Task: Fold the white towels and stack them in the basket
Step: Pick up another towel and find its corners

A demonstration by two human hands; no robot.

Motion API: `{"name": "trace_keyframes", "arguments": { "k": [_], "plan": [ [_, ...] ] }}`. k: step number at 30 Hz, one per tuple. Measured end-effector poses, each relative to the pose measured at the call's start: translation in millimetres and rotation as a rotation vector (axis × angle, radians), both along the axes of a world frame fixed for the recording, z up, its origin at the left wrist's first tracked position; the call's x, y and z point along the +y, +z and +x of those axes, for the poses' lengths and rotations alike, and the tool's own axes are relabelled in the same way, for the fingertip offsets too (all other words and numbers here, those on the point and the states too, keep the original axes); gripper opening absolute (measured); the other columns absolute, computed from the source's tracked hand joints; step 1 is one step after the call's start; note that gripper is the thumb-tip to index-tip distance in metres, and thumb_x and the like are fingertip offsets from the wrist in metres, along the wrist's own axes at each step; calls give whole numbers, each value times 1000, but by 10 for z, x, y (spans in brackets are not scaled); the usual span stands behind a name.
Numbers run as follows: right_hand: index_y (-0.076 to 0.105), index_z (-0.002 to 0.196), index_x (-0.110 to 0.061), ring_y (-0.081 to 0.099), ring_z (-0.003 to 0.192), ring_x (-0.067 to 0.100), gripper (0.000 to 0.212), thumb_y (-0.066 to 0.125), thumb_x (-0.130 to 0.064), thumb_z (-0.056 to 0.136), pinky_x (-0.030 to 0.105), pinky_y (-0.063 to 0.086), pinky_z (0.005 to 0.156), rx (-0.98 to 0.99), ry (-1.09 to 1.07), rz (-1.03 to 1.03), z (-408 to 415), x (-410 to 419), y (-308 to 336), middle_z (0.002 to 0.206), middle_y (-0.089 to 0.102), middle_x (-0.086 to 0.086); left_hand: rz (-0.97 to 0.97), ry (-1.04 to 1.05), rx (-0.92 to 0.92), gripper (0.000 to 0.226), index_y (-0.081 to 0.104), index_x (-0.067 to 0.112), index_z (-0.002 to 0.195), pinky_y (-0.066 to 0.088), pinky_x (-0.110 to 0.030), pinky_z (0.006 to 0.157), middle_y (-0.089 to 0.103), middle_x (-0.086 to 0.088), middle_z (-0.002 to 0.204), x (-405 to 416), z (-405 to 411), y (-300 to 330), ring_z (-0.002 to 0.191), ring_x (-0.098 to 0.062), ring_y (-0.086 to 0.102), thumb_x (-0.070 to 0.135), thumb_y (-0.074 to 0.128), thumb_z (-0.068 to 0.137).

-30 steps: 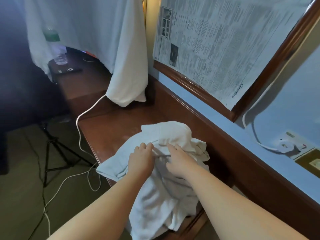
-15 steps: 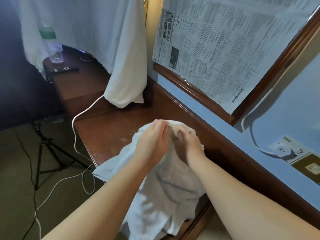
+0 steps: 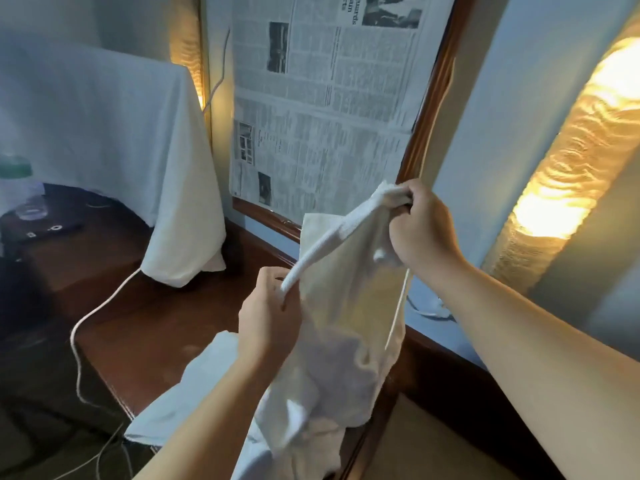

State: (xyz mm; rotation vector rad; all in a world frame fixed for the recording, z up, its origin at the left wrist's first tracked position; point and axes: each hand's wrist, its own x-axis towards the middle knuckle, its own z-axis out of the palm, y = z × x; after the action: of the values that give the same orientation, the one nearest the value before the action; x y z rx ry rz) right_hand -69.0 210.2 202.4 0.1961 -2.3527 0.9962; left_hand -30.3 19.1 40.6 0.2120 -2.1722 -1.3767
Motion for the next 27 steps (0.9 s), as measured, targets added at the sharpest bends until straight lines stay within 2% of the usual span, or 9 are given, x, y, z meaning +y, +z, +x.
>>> {"name": "trace_keyframes", "arguments": {
  "k": [3,8,10,12,15,17,19,24,27],
  "plan": [
    [55,85,-28,56,89,20,29,43,-2,90,29,41,71,7,-68,4,380,491,266,84,61,-10,65,-7,76,7,53,31,105,45,-34,62,67,10,79,226,193,340,75,-18,65,26,56,101],
    [63,97,-15,61,95,34,16,49,-23,100,40,45,78,-144,-215,96,1101,1255,447,98,68,9,101,-145,333,10,52,35,98,56,-39,58,63,9,72,726,478,1387,64,-13,64,42,51,105],
    [68,92,-11,67,95,38,15,55,-17,97,45,53,80,-192,-124,89,1516,1500,493,93,72,11,40,-260,468,7,56,34,100,47,-26,56,64,13,73,1034,664,1872,65,-3,61,38,53,105],
    [76,96,-14,73,93,32,13,63,-11,95,50,61,84,-311,29,63,2005,1757,575,93,77,7,-25,-393,586,5,59,35,99,42,-25,55,63,17,71,1392,907,2358,64,-1,59,35,57,103],
    [67,129,-29,74,106,19,38,77,-31,93,45,62,91,-502,315,-37,2696,2053,839,115,76,-6,-241,-557,659,13,65,36,97,47,-28,51,65,14,72,1888,1370,2982,62,-5,62,47,60,99],
    [54,139,-35,70,116,16,54,70,-37,87,39,62,90,-462,434,-157,3060,2170,1098,121,72,-10,-365,-611,626,16,68,40,92,44,-24,43,65,12,70,2168,1695,3304,57,-6,62,54,63,96],
    [55,139,-28,71,114,22,53,66,-35,88,36,61,88,-376,452,-246,3302,2210,1340,118,74,-3,-434,-624,589,18,70,39,89,43,-26,43,65,10,72,2391,1954,3529,56,-7,62,56,67,93],
    [75,99,-4,70,79,28,21,69,-24,98,40,55,68,-57,67,-235,3731,2323,1817,90,74,21,-343,-679,523,33,71,25,81,41,-25,48,69,4,67,2498,2327,3708,54,-7,56,56,81,81],
    [73,94,-4,64,71,20,18,62,-18,95,33,49,64,53,-61,-317,4093,2370,2063,77,68,7,-249,-863,412,33,70,22,84,44,-18,49,69,8,66,2415,2496,3465,52,-3,59,44,92,74]
  ]
}}
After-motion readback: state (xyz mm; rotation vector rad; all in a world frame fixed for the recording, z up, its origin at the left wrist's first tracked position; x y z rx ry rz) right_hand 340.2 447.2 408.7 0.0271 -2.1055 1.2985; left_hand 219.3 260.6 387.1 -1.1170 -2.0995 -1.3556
